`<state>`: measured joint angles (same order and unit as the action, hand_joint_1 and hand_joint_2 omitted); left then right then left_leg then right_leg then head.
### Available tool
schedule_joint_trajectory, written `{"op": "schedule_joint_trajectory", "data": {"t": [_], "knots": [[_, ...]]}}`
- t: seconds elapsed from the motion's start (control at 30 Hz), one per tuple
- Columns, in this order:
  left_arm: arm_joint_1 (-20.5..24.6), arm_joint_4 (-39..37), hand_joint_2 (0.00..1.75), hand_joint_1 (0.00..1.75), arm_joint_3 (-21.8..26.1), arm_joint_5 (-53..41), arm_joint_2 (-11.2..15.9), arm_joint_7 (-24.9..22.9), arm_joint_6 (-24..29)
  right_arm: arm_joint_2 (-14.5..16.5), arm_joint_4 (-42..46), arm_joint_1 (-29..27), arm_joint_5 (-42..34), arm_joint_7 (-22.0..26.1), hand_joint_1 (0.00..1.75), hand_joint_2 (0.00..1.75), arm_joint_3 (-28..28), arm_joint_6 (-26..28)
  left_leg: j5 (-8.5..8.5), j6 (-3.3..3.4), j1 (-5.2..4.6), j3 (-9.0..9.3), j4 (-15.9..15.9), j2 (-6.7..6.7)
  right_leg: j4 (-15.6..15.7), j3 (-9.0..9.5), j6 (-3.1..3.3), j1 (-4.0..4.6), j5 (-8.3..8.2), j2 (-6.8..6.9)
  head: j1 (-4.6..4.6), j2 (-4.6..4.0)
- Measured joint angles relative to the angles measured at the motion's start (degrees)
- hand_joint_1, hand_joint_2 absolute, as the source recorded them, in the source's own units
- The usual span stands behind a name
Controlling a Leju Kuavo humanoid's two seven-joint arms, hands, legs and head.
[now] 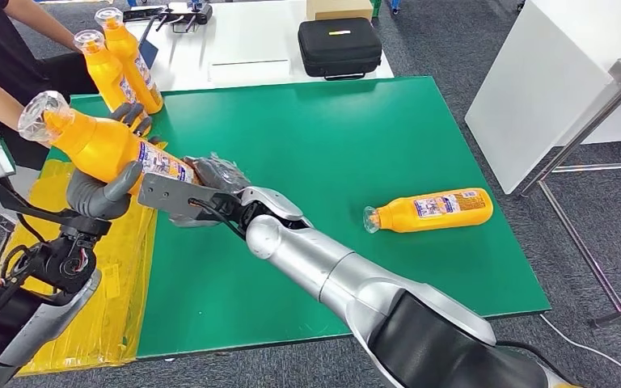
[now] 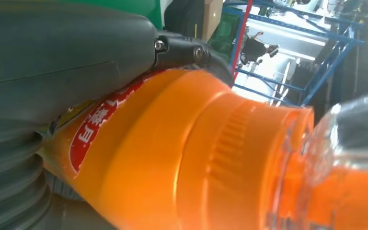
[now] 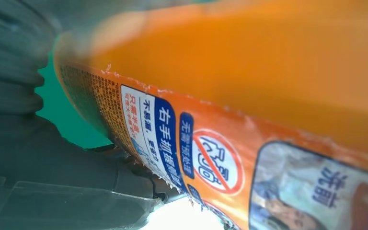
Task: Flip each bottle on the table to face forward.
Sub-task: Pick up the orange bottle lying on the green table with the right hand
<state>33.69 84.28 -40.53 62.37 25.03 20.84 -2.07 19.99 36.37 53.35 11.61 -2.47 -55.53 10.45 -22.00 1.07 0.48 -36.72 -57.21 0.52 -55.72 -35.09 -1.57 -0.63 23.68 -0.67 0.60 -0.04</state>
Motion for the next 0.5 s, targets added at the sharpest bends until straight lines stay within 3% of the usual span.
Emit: {"op": "schedule_joint_trajectory", "data": {"t": [0.03, 0.1, 0.23, 0.5], "knots": [[0.4, -0.4, 1.75, 1.34, -0.6, 0.0, 0.0, 0.0, -0.1, 0.0, -0.4, 0.2, 0.1, 0.0, 1.75, 1.75, 0.2, -0.1, 0.00, 0.00, 0.00, 0.00, 0.0, 0.00, 0.0, 0.00, 0.00, 0.00, 0.00, 0.00, 0.01, 0.00], [0.7, -0.8, 1.75, 1.34, -1.1, -0.1, 0.0, 0.0, -0.1, 0.0, -0.7, 0.2, 0.2, 0.0, 1.75, 1.75, 0.3, 0.0, 0.00, 0.00, 0.00, 0.00, 0.0, -0.01, 0.0, -0.01, 0.00, 0.00, 0.00, 0.00, 0.01, 0.00], [0.8, -1.2, 1.75, 1.75, -1.3, -0.1, 0.0, 0.1, -0.1, 0.0, -1.0, 0.3, 0.2, 0.0, 1.75, 1.75, 0.3, 0.0, 0.00, 0.00, 0.00, 0.00, 0.0, -0.01, 0.0, -0.02, 0.00, 0.00, 0.00, -0.01, 0.00, 0.00], [0.7, -1.9, 1.75, 1.75, -1.4, -0.3, -0.2, 0.8, -0.5, 0.0, -2.0, 0.4, 0.5, 0.1, 1.75, 1.75, 0.4, 0.5, 0.00, 0.00, 0.00, 0.00, 0.0, -0.01, 0.0, -0.01, 0.00, 0.00, 0.00, -0.01, -0.01, 0.00]]}}
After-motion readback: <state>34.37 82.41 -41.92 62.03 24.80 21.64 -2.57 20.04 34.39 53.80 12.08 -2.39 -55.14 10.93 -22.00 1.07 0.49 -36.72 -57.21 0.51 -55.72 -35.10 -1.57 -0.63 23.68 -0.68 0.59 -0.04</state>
